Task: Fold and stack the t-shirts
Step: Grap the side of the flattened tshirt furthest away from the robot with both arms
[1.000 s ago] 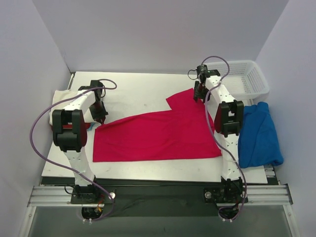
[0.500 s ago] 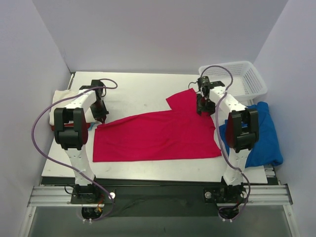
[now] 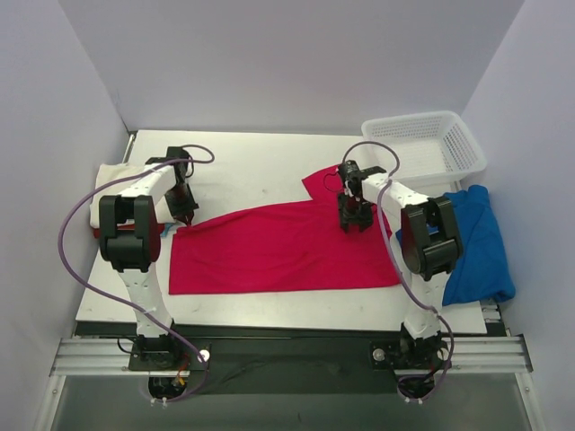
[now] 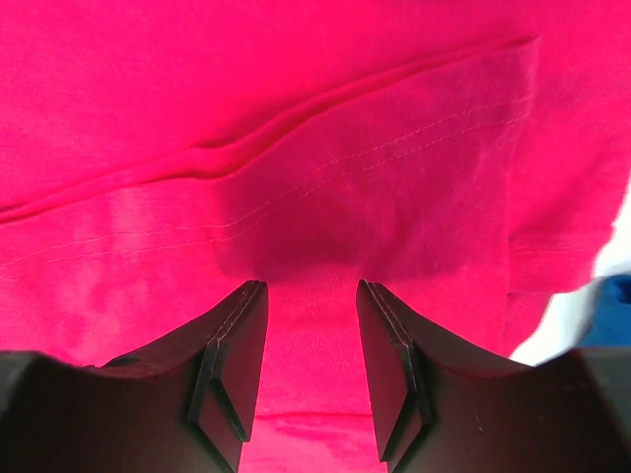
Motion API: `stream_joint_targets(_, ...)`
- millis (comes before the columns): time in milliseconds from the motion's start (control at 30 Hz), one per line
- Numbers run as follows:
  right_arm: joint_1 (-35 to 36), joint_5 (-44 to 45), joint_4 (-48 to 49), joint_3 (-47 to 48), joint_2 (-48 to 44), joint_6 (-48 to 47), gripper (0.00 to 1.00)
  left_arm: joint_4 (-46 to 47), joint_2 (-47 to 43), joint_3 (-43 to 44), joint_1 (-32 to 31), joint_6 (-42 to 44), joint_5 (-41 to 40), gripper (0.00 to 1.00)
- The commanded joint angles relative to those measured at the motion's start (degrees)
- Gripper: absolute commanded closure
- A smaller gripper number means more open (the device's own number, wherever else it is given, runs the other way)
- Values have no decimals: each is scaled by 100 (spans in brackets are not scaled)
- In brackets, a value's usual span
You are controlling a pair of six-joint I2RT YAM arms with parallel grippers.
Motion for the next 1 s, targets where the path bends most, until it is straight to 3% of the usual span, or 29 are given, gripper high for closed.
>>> stream_joint_targets(0, 53, -92, -128, -281, -167, 171, 58, 163, -179, -75, 20, 19, 12, 100)
stream_joint_targets(600, 906, -233, -128, -2232, -1151, 1024, 58, 145, -776, -743, 415, -184, -251, 100)
stream_joint_targets(800, 976, 179, -225, -1996, -1511, 1068, 59, 101, -996, -779, 459, -140, -234, 100)
stream_joint_targets(967, 915, 769, -322, -1225, -1767, 972, 55, 75, -1014, -682, 459, -131, -234, 100)
